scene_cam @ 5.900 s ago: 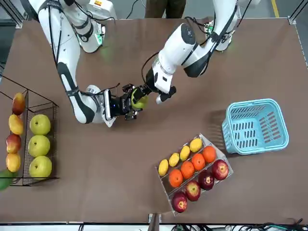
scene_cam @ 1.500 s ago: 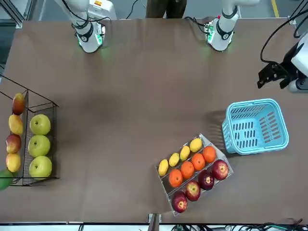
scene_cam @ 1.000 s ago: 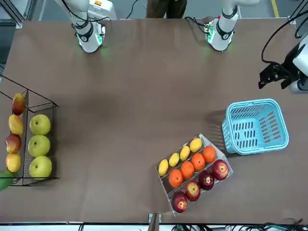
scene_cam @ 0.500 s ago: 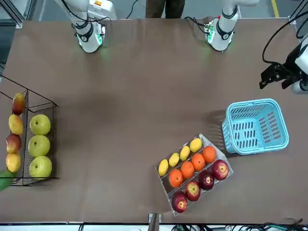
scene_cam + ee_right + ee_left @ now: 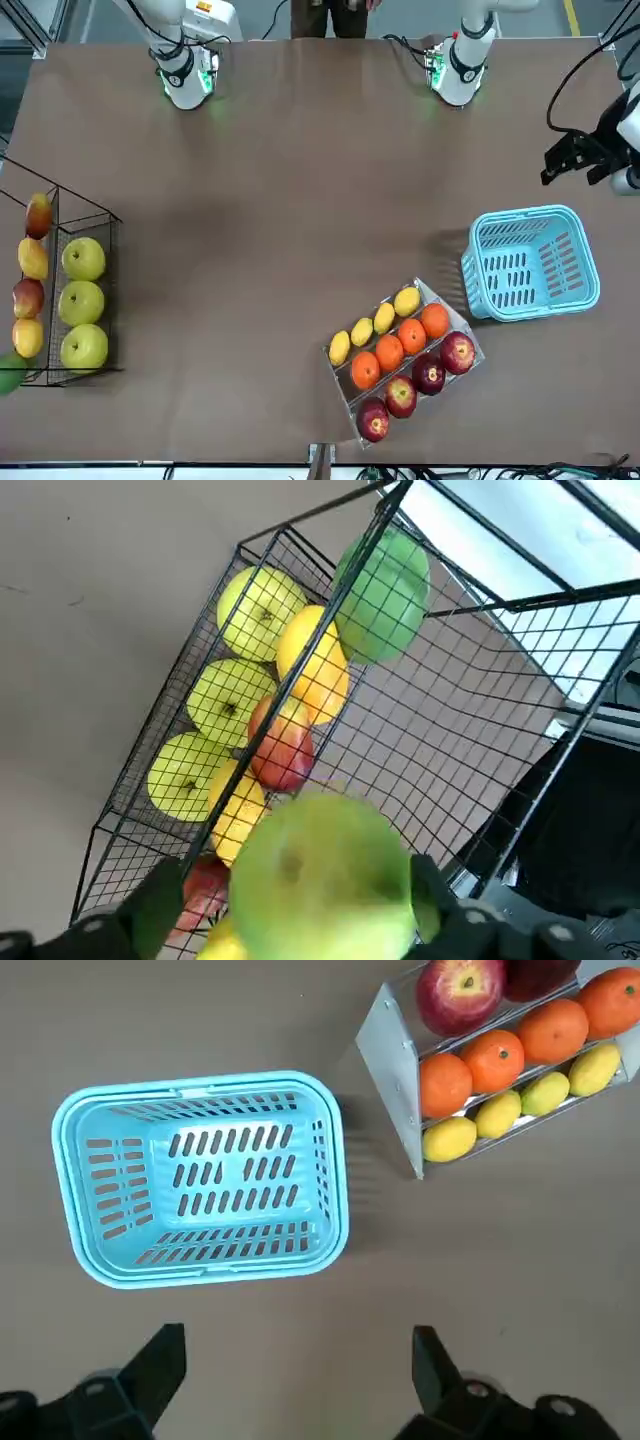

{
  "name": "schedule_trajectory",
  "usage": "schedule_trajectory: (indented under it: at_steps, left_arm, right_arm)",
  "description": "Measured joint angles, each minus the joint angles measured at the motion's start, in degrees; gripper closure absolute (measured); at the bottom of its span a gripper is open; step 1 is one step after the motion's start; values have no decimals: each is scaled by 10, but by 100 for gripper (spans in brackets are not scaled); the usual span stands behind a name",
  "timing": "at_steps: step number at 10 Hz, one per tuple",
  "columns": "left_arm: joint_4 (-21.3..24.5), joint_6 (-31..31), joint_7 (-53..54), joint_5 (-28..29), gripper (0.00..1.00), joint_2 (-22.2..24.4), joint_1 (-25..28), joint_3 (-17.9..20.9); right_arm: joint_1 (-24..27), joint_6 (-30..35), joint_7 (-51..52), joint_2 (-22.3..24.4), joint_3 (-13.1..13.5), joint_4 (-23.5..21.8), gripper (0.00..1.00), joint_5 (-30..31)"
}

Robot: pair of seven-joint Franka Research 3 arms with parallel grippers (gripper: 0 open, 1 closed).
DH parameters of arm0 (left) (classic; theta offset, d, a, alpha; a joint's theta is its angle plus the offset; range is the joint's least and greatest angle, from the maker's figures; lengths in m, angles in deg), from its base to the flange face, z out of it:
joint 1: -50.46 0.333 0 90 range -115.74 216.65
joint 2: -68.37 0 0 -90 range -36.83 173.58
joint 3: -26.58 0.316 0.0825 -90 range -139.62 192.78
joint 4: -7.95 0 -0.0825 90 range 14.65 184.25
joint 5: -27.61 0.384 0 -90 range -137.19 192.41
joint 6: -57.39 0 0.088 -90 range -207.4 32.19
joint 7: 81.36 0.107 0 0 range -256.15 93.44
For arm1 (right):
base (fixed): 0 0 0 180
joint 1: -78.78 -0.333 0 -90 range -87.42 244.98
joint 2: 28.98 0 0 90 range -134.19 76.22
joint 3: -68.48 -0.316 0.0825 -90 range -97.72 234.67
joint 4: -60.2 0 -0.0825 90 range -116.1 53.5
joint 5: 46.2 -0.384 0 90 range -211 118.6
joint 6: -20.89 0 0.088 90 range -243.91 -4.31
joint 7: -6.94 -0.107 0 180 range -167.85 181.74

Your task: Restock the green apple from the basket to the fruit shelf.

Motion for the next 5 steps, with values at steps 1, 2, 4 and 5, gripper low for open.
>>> schedule_trajectory:
  at_steps: [1, 2, 4, 5]
  left_arm:
    - [0, 0, 0, 0, 0, 0, 0, 0]
    - [0, 0, 0, 0, 0, 0, 0, 0]
    - [0, 0, 0, 0, 0, 0, 0, 0]
    - [0, 0, 0, 0, 0, 0, 0, 0]
  right_arm:
    - [0, 3, 0, 0, 0, 1, 0, 0]
    - [0, 9, -2, 0, 0, 4, 0, 0]
    - [-2, 41, -20, 0, -3, 16, 0, 0]
    - [-4, 62, -44, 0, -10, 24, 0, 0]
